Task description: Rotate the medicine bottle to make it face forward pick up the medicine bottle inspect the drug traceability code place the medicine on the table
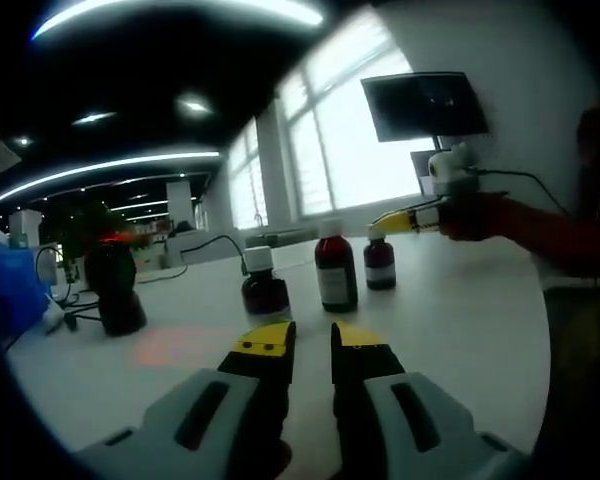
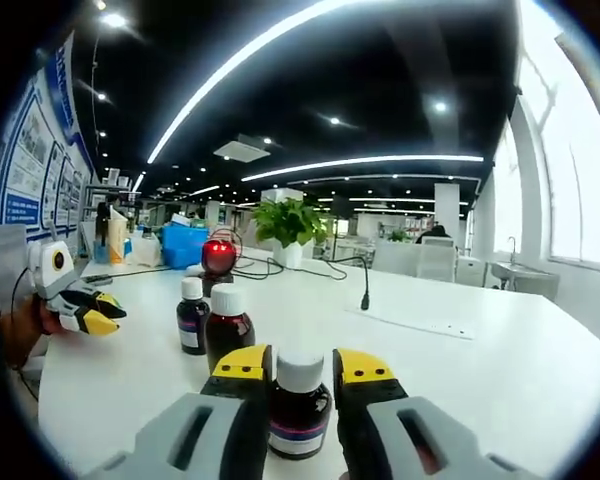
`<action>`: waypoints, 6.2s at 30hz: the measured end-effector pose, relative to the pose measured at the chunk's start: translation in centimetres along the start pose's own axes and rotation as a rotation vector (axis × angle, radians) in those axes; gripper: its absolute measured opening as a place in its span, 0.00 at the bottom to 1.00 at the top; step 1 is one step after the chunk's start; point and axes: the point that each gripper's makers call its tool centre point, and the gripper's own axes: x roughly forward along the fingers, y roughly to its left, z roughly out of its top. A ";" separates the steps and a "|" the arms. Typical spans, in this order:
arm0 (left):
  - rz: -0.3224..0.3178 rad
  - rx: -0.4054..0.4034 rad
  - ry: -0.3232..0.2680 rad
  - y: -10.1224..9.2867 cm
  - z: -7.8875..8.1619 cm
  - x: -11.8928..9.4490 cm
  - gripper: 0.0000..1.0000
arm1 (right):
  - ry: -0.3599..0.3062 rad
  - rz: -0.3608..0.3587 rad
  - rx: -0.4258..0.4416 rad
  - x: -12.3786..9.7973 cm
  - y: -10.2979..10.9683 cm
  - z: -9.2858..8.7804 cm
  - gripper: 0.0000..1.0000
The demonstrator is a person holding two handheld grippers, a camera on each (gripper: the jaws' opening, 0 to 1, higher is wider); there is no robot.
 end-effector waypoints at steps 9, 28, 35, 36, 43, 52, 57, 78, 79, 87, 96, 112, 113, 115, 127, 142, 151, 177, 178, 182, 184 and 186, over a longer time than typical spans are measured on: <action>-0.003 0.000 0.000 -0.2 0.0 0.0 0.08 | 0.019 0.003 -0.014 0.5 0.0 -0.2 0.16; -0.004 0.011 0.002 -0.2 -0.1 0.1 0.08 | 0.025 -0.086 -0.029 0.3 0.1 -0.1 0.16; -0.004 0.011 0.002 -0.2 -0.2 0.1 0.08 | 0.036 -0.147 -0.057 0.2 0.2 -0.2 0.16; -0.005 0.011 0.002 -0.2 -0.2 0.1 0.08 | 0.037 -0.155 -0.063 0.2 0.2 -0.2 0.16; -0.005 0.010 0.001 -0.2 -0.1 0.1 0.08 | 0.032 -0.202 -0.042 0.2 0.0 -0.2 0.16; -0.005 0.011 0.000 -0.2 0.0 0.1 0.08 | 0.041 -0.239 -0.028 0.3 0.2 -0.2 0.16; -0.007 0.011 0.000 -0.4 0.0 0.0 0.08 | 0.051 -0.268 -0.036 0.3 0.1 -0.3 0.16; -0.003 0.002 -0.007 -0.3 0.2 0.0 0.08 | 0.035 -0.328 -0.089 -0.1 -0.1 0.0 0.17; -0.003 0.001 -0.008 -0.3 0.2 0.0 0.08 | 0.035 -0.326 -0.085 -0.2 -0.1 0.0 0.17; -0.007 0.005 -0.008 -0.5 0.2 0.1 0.08 | 0.006 -0.245 -0.045 -0.4 0.1 0.4 0.20; -0.011 0.007 -0.006 -0.5 0.1 0.0 0.08 | -0.013 -0.141 -0.065 -0.5 0.3 0.6 0.21; -0.013 0.006 -0.009 -0.5 0.2 0.0 0.08 | -0.006 -0.015 -0.011 0.4 0.3 -0.4 0.21; -0.013 0.005 -0.010 -0.4 0.2 0.0 0.08 | -0.006 -0.013 -0.009 0.4 0.2 -0.5 0.20; -0.014 0.006 -0.010 -0.4 0.1 0.0 0.08 | -0.003 -0.014 -0.011 0.4 0.0 -0.6 0.19; -0.015 0.007 -0.008 -0.4 0.0 0.1 0.08 | -0.001 -0.029 0.001 0.4 0.0 -0.5 0.15; -0.016 0.010 -0.007 -0.4 -0.1 0.1 0.08 | 0.019 -0.157 -0.025 0.3 0.1 -0.5 0.15; -0.012 0.015 -0.005 -0.4 -0.1 0.1 0.08 | 0.030 -0.230 0.003 0.2 0.0 -0.6 0.15; -0.006 0.023 -0.006 -0.4 0.1 0.1 0.08 | 0.021 -0.392 0.043 -0.2 -0.1 -0.7 0.15; -0.006 0.023 -0.006 -0.4 0.1 0.1 0.08 | 0.020 -0.394 0.044 -0.2 -0.1 -0.7 0.15; -0.006 0.024 -0.006 -0.4 0.1 0.1 0.08 | 0.023 -0.387 0.030 -0.2 -0.1 -0.7 0.16; -0.006 0.023 -0.006 -0.4 0.1 0.1 0.08 | 0.024 -0.382 0.015 -0.2 -0.1 -0.7 0.16; -0.006 0.021 -0.006 -0.4 0.1 0.1 0.08 | 0.024 -0.381 -0.005 -0.2 -0.2 -0.7 0.16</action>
